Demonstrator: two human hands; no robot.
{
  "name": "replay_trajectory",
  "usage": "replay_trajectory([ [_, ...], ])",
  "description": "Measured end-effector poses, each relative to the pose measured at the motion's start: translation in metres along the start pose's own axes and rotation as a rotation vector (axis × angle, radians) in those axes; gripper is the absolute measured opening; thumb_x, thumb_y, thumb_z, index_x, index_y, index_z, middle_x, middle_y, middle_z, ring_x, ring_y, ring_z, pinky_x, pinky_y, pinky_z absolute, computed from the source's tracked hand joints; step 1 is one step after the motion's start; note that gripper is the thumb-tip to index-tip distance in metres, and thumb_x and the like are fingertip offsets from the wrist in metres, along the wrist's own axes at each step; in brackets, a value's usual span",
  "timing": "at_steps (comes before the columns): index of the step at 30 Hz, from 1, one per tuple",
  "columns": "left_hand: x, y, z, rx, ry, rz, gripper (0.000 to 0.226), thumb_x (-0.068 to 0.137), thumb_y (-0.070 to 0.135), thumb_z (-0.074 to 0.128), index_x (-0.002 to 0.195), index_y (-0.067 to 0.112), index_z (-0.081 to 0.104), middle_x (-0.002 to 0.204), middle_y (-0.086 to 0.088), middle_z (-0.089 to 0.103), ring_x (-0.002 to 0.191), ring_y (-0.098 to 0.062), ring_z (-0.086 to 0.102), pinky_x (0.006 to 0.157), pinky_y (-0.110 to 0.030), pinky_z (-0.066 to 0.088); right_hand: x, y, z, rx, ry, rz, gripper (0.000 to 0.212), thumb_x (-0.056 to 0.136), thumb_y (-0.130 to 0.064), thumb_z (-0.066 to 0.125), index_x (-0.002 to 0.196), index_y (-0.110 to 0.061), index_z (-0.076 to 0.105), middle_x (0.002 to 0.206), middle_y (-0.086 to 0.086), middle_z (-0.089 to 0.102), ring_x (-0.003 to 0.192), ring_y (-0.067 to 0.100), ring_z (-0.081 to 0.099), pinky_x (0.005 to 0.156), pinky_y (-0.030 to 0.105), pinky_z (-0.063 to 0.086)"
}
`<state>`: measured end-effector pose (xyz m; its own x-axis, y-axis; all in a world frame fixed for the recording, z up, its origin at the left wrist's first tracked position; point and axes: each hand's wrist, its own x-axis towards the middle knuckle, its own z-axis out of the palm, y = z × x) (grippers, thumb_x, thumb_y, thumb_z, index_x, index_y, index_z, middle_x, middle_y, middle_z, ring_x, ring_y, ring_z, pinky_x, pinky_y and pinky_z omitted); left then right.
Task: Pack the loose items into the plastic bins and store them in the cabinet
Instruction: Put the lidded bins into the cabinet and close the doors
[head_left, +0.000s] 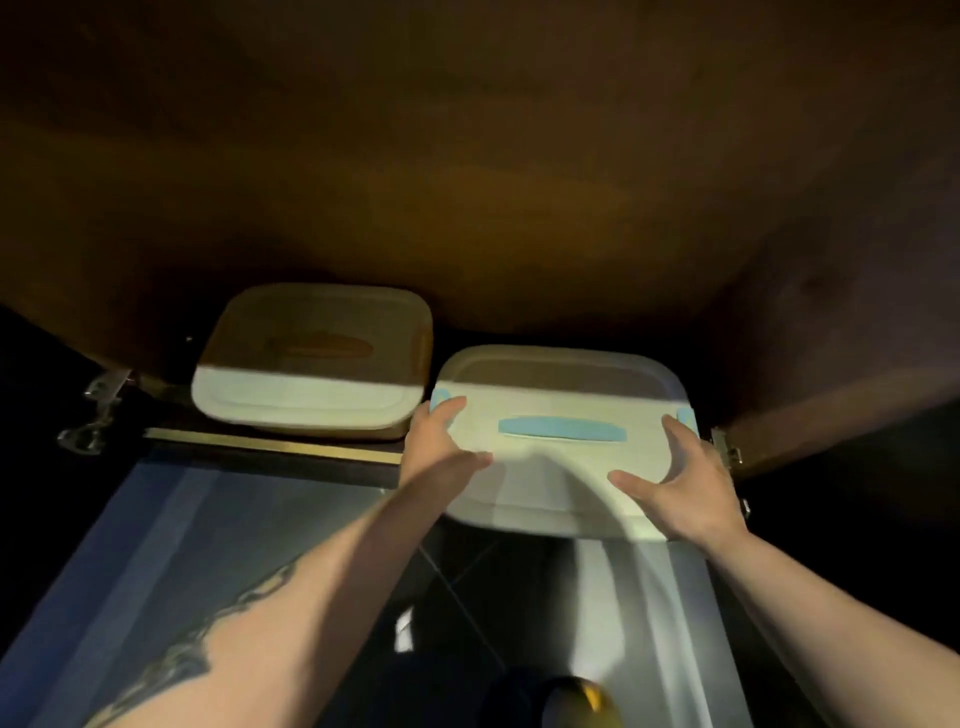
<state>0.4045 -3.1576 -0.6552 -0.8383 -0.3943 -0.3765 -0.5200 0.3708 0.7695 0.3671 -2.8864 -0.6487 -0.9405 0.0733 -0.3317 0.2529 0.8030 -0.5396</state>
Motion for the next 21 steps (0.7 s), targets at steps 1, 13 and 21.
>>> replay_trajectory([
  [1, 0.008, -0.008, 0.007, 0.027, -0.01, 0.031, 0.074, 0.066, 0.021, 0.084, 0.132, 0.029, 0.05, 0.148, -0.002, 0.034, 0.134, -0.018, 0.036, 0.111, -0.034, 0.032, 0.011, 0.006, 0.008, -0.011, -0.008, -0.002, 0.102, 0.059, -0.059, 0.08, 0.145, -0.036, 0.03, 0.149, 0.01, 0.033, 0.136, 0.031, 0.034, 0.108, 0.043, 0.034],
  [13, -0.012, -0.039, 0.037, 0.651, -0.097, 0.647, 0.064, 0.086, 0.07, 0.03, 0.143, 0.04, 0.029, 0.156, 0.015, 0.017, 0.144, -0.005, 0.005, 0.116, -0.031, -0.006, -0.011, -0.006, 0.063, -0.407, 0.035, -0.585, 0.077, 0.077, -0.081, 0.018, 0.137, -0.041, 0.045, 0.152, -0.005, 0.036, 0.143, 0.02, 0.027, 0.115, 0.043, 0.018],
  [21, 0.038, -0.02, 0.041, 0.719, -0.106, 0.557, 0.061, 0.089, 0.061, 0.037, 0.144, 0.036, 0.029, 0.155, 0.01, 0.022, 0.143, -0.009, 0.01, 0.114, -0.036, -0.005, 0.041, -0.029, 0.063, -0.536, -0.069, -0.545, 0.069, 0.084, -0.074, 0.02, 0.145, -0.043, 0.028, 0.157, -0.007, 0.024, 0.145, 0.018, 0.014, 0.117, 0.046, 0.008],
])
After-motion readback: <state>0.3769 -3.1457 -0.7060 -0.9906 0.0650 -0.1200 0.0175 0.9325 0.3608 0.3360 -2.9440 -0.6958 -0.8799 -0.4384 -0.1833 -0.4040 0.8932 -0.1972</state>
